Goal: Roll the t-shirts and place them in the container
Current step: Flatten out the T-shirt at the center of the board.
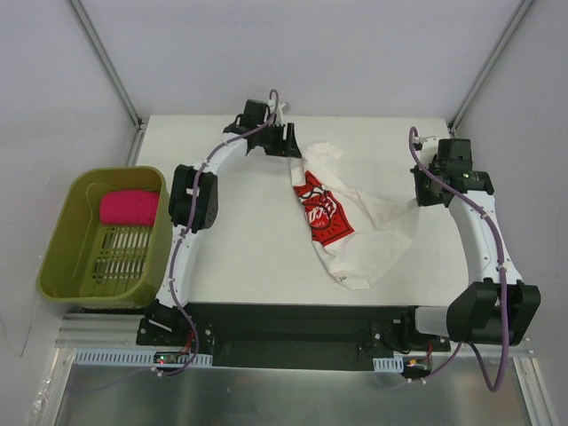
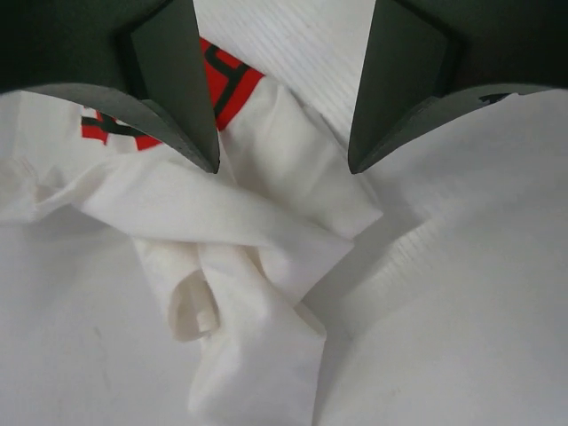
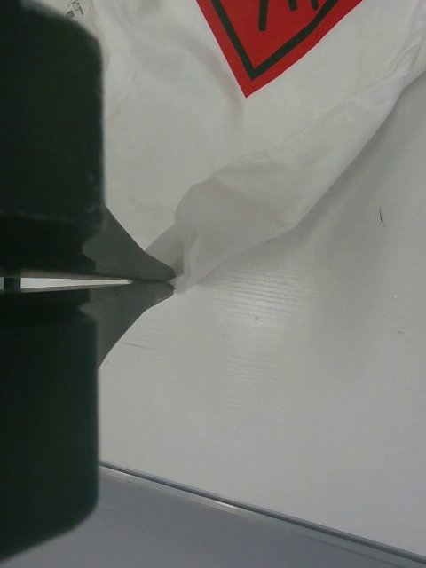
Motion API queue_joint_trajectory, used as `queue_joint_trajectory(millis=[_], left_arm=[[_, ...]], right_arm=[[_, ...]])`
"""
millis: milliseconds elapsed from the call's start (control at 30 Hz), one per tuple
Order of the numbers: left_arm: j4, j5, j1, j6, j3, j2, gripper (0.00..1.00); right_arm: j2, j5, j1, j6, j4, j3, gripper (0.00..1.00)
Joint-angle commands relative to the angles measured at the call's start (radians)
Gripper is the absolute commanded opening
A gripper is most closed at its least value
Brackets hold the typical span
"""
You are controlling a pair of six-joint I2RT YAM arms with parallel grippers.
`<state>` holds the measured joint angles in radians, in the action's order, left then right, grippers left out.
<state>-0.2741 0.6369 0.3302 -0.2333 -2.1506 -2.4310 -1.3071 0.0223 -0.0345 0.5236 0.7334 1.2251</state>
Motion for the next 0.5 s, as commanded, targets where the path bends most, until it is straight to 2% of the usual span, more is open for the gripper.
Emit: queue_joint_trajectory(millis=[0, 200, 367, 433, 467], left_arm=[[-0.002, -0.098, 0.030, -0.067, -0.068, -0.091, 0.58], [0.006, -0.102, 0.032, -0.098, -0.060, -0.129, 0.57], [0.004, -0.086, 0.033, -0.103, 0.015, -0.114, 0.43], [0.001, -0.080, 0.033, -0.091, 0.052, -0.099, 0.34], [-0.011, -0.094, 0.036, -0.083, 0.063, -0.089, 0.11]], right_arm=[[0.022, -0.015, -0.008, -0.013, 0.047, 0.070, 0.01], [0.042, -0.050, -0.022, -0.005, 0.063, 0.047, 0.01], [0.040, -0.050, -0.028, 0.009, 0.044, 0.027, 0.01], [0.026, -0.051, -0.034, 0.009, 0.032, 0.024, 0.01], [0.022, -0.051, -0.039, 0.007, 0.029, 0.025, 0.01]])
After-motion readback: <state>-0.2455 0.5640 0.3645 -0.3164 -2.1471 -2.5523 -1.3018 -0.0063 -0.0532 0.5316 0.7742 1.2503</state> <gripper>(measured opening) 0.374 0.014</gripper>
